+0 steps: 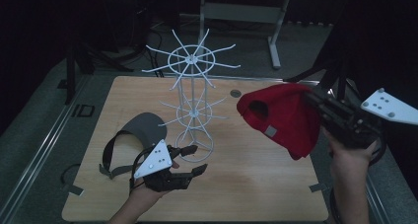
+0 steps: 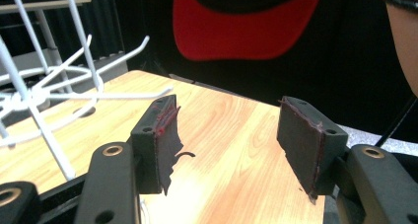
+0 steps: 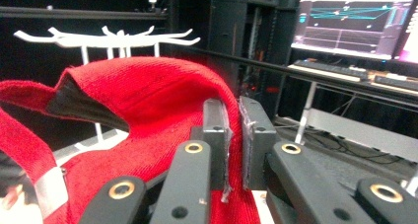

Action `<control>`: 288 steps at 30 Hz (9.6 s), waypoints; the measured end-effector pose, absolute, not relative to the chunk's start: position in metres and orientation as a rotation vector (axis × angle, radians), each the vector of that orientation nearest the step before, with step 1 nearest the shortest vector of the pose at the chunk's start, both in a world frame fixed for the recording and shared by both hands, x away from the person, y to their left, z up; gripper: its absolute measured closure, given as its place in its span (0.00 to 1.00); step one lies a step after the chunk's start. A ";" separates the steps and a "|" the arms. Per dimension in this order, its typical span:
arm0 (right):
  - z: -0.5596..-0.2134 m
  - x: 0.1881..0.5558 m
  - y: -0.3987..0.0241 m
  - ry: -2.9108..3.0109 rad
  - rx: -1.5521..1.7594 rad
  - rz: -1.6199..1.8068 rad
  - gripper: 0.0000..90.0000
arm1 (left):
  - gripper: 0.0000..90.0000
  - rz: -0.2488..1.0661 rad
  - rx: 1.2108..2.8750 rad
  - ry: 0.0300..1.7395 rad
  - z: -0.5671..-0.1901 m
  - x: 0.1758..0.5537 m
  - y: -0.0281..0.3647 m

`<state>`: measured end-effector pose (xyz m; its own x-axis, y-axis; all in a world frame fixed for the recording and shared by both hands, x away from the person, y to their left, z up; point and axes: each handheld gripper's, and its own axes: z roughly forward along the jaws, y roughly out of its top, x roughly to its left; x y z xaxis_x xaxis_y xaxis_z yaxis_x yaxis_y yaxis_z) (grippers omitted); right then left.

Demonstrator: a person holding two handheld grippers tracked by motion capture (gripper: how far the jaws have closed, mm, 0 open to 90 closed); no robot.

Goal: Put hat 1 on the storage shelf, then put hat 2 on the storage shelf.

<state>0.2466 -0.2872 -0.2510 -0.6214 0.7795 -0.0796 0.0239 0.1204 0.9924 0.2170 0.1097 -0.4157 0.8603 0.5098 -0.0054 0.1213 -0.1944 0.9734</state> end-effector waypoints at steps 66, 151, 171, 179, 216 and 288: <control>-0.303 0.296 -0.252 1.940 0.843 1.539 0.92 | 0.21 0.394 1.783 0.630 -0.481 0.213 0.132; -0.524 0.268 -0.362 1.929 1.168 1.302 0.21 | 0.21 0.675 1.796 1.456 -0.560 0.215 0.306; -0.542 0.273 -0.371 1.938 1.231 1.256 0.21 | 0.91 0.616 1.830 1.482 -0.566 0.232 0.302; -0.538 0.273 -0.372 1.920 1.236 1.283 0.21 | 0.97 0.659 1.860 1.420 -0.557 0.229 0.301; -0.534 0.270 -0.378 1.902 1.252 1.360 0.21 | 0.97 0.842 1.765 0.877 -0.401 0.220 0.271; -0.538 0.268 -0.379 1.922 1.260 1.359 0.21 | 0.96 0.797 1.791 0.369 -0.214 0.271 0.205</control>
